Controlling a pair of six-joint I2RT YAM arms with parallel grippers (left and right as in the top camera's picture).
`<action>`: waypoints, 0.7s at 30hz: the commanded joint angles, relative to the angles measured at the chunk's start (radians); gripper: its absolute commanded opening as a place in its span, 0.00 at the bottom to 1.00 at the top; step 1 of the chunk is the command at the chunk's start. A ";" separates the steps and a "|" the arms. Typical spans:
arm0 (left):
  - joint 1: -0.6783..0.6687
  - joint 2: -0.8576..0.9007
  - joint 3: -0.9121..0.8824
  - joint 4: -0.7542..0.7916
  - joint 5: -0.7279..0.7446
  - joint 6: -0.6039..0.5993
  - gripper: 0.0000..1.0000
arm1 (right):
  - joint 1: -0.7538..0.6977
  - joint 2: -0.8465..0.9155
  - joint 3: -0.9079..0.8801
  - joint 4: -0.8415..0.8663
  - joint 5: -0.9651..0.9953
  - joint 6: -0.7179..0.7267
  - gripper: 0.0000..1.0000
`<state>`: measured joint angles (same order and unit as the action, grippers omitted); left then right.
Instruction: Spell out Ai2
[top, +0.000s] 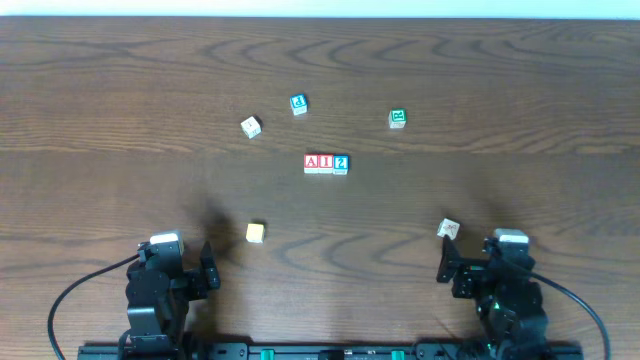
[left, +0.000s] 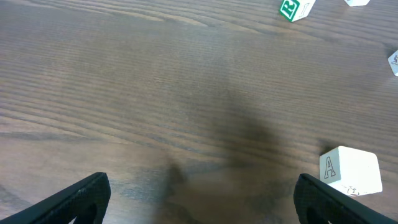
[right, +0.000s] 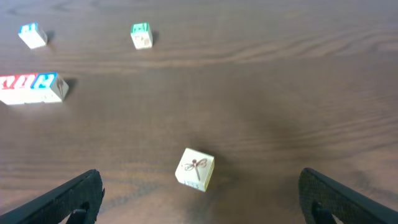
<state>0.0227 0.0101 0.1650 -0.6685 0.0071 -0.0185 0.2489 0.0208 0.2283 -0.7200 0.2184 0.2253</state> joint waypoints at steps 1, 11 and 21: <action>0.005 -0.006 -0.008 -0.008 -0.014 0.004 0.95 | -0.006 -0.016 -0.035 0.001 -0.013 -0.009 0.99; 0.005 -0.006 -0.008 -0.008 -0.014 0.004 0.95 | -0.005 -0.015 -0.063 -0.008 -0.021 -0.010 0.99; 0.005 -0.006 -0.008 -0.008 -0.014 0.004 0.95 | -0.005 -0.015 -0.063 -0.008 -0.021 -0.010 0.99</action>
